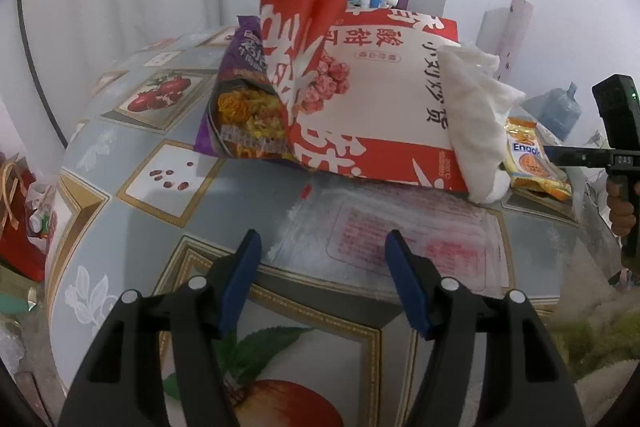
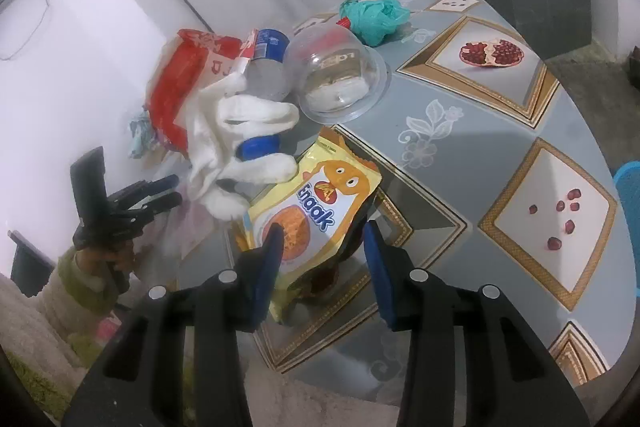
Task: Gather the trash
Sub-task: 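Close the right gripper on the yellow Enaak snack packet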
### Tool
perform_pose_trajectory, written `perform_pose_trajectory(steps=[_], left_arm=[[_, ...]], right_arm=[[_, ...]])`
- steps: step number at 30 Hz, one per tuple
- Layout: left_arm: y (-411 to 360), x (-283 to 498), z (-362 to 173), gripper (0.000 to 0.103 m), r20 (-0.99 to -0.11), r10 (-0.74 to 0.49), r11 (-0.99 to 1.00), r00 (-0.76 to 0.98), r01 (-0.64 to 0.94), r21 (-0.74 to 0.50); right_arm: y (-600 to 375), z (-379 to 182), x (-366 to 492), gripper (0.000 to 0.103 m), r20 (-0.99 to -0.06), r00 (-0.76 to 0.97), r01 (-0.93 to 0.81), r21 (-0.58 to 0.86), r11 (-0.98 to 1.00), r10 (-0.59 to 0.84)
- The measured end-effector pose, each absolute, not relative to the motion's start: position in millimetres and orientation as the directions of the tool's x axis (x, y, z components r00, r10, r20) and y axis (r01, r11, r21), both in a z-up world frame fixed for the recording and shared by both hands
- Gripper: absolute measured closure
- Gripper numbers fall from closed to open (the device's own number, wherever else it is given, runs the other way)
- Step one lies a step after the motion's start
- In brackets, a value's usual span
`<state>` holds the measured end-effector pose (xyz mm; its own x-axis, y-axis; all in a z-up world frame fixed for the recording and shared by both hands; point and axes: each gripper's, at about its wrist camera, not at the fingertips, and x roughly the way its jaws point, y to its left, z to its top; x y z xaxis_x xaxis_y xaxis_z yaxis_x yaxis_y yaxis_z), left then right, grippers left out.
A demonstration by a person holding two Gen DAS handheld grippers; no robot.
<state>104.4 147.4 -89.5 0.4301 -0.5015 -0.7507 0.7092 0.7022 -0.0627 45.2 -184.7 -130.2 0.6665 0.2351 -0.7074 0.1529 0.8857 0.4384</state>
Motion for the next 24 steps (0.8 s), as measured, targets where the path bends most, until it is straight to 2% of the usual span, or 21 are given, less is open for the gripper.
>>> perform_pose_trajectory(steps=[6,11,15,24], left_arm=[[141,104,-87,0.041,-0.770,-0.467,0.711,0.436,0.702,-0.034],[143,110,-85,0.041,-0.772,-0.456,0.745,0.442,0.665,-0.058],[135,107,-88,0.039,-0.780,-0.422,0.742,0.461,0.670,-0.005],[127,101,-89,0.041,-0.774,-0.426,0.736,0.468,0.677,0.004]], right_arm=[[-185,-129,44,0.064,-0.699,0.674,0.157,0.451,0.879,0.239],[-185,-130,44,0.063,-0.696,0.667,0.149,0.473,0.868,0.265],[-184,-131,45,0.061,-0.696,0.667,0.149,0.474,0.868,0.266],[-176,-131,45,0.061,-0.695,0.679,0.157,0.451,0.878,0.236]])
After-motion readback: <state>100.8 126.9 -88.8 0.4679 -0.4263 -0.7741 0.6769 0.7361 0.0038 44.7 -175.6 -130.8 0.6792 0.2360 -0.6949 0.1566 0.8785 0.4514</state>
